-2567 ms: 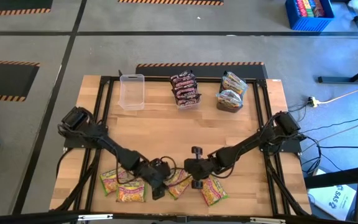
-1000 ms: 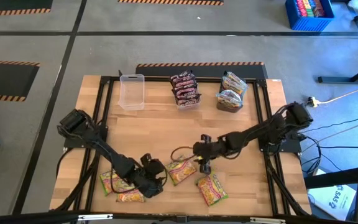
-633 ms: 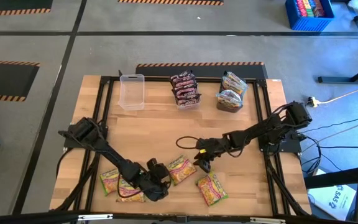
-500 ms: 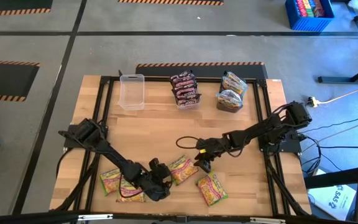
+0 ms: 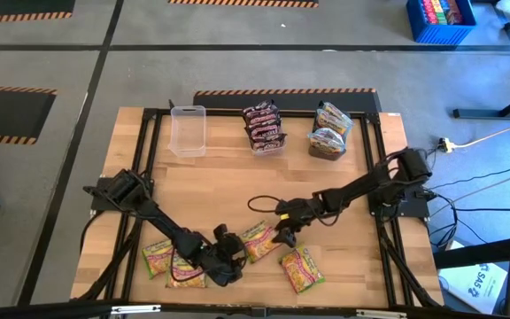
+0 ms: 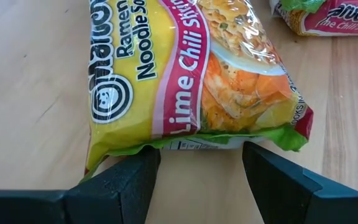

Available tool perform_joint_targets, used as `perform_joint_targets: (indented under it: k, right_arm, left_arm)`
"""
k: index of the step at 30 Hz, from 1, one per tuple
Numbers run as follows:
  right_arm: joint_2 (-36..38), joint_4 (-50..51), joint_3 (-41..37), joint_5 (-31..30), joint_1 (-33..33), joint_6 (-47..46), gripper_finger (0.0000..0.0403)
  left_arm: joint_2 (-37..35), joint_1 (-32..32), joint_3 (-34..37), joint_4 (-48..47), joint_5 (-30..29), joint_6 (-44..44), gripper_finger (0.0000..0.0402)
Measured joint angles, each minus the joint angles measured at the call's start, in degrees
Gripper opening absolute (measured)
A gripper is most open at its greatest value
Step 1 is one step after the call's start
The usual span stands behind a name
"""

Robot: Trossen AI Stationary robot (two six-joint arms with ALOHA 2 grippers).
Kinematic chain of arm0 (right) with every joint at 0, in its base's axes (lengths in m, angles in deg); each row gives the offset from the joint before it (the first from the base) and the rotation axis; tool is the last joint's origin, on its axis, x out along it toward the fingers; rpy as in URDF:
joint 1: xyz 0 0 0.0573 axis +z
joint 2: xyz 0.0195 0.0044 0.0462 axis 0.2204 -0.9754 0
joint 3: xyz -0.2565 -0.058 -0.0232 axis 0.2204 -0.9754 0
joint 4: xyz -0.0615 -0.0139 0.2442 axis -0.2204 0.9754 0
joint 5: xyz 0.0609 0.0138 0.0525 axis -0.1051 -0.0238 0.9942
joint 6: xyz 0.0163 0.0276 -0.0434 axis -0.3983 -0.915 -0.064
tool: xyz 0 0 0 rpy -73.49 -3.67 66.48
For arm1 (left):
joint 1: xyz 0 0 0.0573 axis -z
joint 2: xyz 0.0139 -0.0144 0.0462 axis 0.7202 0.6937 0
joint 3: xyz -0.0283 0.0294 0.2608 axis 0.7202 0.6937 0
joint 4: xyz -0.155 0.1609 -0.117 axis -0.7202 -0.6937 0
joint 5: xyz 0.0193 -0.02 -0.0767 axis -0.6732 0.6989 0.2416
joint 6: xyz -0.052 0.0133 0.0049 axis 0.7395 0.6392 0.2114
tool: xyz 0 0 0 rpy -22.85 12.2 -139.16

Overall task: Sort Maruchan noodles
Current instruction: Put the green noodle pack into the left transparent bin

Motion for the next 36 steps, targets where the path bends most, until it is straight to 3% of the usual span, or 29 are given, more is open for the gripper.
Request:
perform_joint_targets:
  k: [13, 22, 28, 33, 36]
  right_arm:
    - [-4.52, -14.34, -0.34, 0.54, 0.55, 0.33, 0.028]
    - [-4.39, -28.64, -0.06, 3.26, 1.33, 4.56, 0.0224]
    - [-4.35, -25.41, 0.81, 1.93, 1.2, 7.19, 0.0162]
    - [-4.37, -23.47, 0.79, 1.33, 1.2, 9.66, 0.0105]
    - [-4.37, -22.98, 0.79, 1.44, 1.2, 11.12, 0.0094]
  left_arm:
    - [-0.03, -0.82, 0.04, 1.08, 0.02, -1.1, 0.0231]
    - [-0.84, -0.94, 0.27, 1.42, -3.34, -2.66, 0.0231]
    - [-2.2, -0.89, 0.23, 1.72, -4.03, -4.51, 0.0231]
    - [-3.78, -0.92, 0.11, 1.31, 0.0, -4.78, 0.0231]
    - [-5.31, -0.22, 0.1, -0.35, 1.51, -5.44, 0.0231]
